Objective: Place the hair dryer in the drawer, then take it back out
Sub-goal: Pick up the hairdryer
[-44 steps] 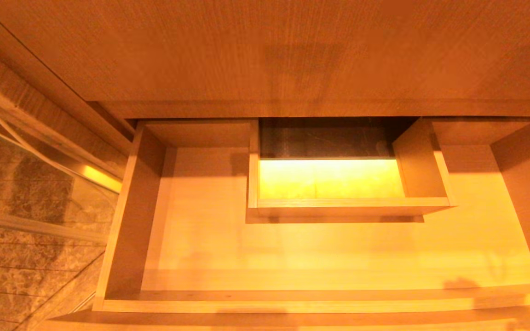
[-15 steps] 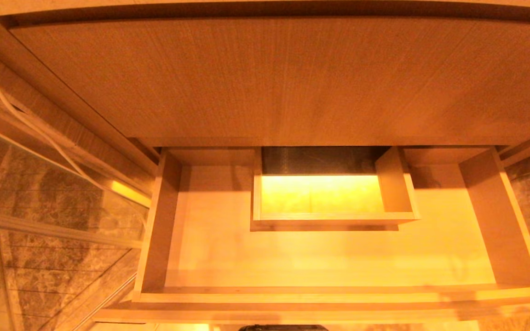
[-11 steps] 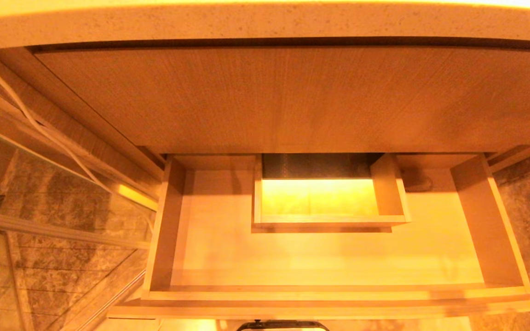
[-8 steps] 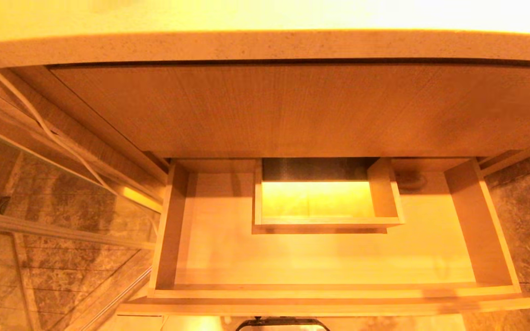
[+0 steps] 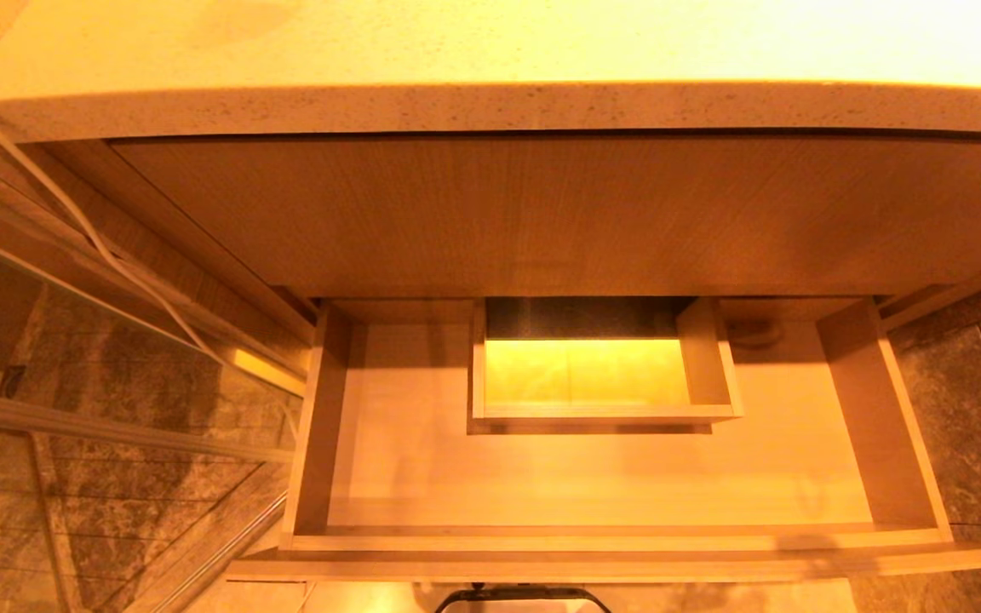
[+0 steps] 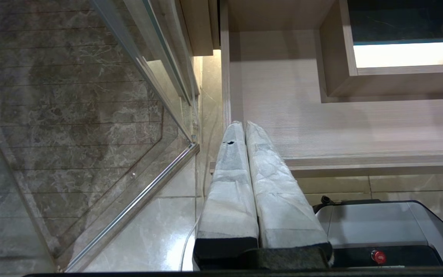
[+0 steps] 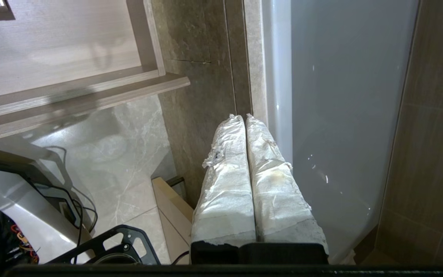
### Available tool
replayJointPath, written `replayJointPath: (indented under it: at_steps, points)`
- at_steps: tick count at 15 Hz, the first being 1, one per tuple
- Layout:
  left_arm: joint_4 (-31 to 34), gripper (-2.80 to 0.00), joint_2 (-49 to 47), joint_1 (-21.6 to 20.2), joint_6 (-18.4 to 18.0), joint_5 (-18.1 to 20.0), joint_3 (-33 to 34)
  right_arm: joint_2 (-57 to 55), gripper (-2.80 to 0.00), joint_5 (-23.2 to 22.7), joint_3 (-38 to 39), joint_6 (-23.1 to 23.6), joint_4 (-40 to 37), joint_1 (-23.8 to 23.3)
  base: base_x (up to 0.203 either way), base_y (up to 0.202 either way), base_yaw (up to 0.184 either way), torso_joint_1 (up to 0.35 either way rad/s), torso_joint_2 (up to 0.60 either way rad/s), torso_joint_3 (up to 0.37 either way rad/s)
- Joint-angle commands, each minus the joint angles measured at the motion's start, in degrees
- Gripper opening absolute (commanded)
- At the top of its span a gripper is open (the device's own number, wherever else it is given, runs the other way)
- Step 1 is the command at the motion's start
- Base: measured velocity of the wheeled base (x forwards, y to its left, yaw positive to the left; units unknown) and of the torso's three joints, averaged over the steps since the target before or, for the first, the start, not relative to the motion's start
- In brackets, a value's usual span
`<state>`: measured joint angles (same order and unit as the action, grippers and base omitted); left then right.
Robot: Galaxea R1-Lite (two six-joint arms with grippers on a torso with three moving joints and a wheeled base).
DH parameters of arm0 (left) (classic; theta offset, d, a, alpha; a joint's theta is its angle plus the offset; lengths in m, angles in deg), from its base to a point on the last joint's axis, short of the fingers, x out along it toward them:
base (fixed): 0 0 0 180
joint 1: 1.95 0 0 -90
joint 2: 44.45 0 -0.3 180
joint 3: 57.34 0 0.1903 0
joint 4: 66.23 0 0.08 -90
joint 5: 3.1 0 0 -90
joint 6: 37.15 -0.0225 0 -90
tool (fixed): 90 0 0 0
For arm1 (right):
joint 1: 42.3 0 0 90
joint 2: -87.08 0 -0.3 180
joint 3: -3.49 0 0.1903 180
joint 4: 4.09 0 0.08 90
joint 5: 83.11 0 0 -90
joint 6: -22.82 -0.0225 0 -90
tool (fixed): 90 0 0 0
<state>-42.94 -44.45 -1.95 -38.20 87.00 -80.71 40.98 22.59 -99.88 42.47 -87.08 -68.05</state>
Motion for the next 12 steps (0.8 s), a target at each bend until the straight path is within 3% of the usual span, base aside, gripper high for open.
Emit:
replayJointPath:
  at_steps: [1, 6, 12]
  points:
    - [0.0, -2.80, 0.0, 0.0, 0.0, 0.0, 0.1, 0.1, -2.80, 0.0, 0.0, 0.1, -0.2, 0.0, 0.000, 0.000, 0.000, 0.000, 0.00, 0.000]
    - [0.0, -2.80, 0.0, 0.0, 0.0, 0.0, 0.1, 0.0, -2.80, 0.0, -0.2, 1.1, 1.6, 0.0, 0.000, 0.000, 0.000, 0.000, 0.00, 0.000]
    - [0.0, -2.80, 0.0, 0.0, 0.0, 0.0, 0.1, 0.1, -2.80, 0.0, -0.3, 1.7, 1.6, 0.0, 0.000, 0.000, 0.000, 0.251, -0.02, 0.226]
